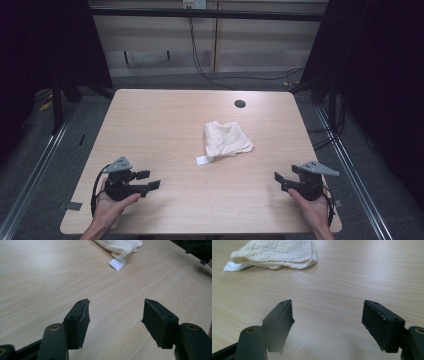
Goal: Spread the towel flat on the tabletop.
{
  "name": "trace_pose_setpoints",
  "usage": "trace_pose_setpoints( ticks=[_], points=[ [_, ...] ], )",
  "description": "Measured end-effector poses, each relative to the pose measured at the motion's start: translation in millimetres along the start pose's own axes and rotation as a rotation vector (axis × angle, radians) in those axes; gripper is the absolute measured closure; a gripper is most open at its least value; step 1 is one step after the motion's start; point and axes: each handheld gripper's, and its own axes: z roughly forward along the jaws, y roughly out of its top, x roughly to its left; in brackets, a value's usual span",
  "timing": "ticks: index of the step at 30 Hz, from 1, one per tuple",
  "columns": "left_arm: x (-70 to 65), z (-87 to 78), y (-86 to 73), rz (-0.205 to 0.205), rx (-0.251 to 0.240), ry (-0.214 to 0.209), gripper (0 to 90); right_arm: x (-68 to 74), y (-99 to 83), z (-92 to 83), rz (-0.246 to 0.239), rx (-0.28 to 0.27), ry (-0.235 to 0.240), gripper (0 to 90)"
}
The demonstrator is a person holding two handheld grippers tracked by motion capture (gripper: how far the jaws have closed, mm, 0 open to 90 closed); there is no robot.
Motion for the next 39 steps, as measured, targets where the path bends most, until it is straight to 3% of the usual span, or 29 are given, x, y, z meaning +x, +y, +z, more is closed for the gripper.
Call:
trace_pose_setpoints(
  ticks=[5,6,7,12,18,20,22,30,37,39],
  points=[
    [0.1,1.2,1.0,-0.006,-0.001,-0.007,38.2,0.1,-0.2,0.3,0.006,-0.005,-0.007,23.7],
    [1.4,1.8,0.5,-0.007,0.010,0.019,35.4,1.4,1.2,2.0,0.025,0.002,0.019,25.1],
    [1.4,1.8,0.5,-0.007,0.010,0.019,35.1,1.9,1.9,3.0,0.036,0.014,0.047,25.7],
    [1.2,-1.8,-0.8,-0.013,0.004,0.040,32.5,9.8,3.6,5.5,0.027,0.046,0.081,26.0],
    [0.9,-1.1,-0.8,-0.002,0.011,0.029,29.1,13.4,7.1,6.0,-0.002,0.076,0.111,25.4],
    [-0.5,-2.2,-1.7,0.006,0.005,0.026,29.0,18.3,10.1,4.7,0.010,0.063,0.182,30.4],
    [-1.0,-1.3,-2.0,0.005,0.010,0.012,28.8,23.9,12.9,4.5,0.008,0.050,0.178,32.1],
    [-1.3,-0.1,-0.3,-0.001,0.008,0.015,28.3,40.2,33.0,20.3,-0.054,0.040,0.268,35.7],
    [-1.5,1.6,-0.3,0.004,0.019,0.016,29.9,46.8,55.5,33.7,-0.104,0.077,0.290,38.2],
    [-2.0,1.0,-0.7,0.008,0.023,0.017,30.1,49.1,61.7,40.1,-0.144,0.090,0.304,36.6]
  ],
)
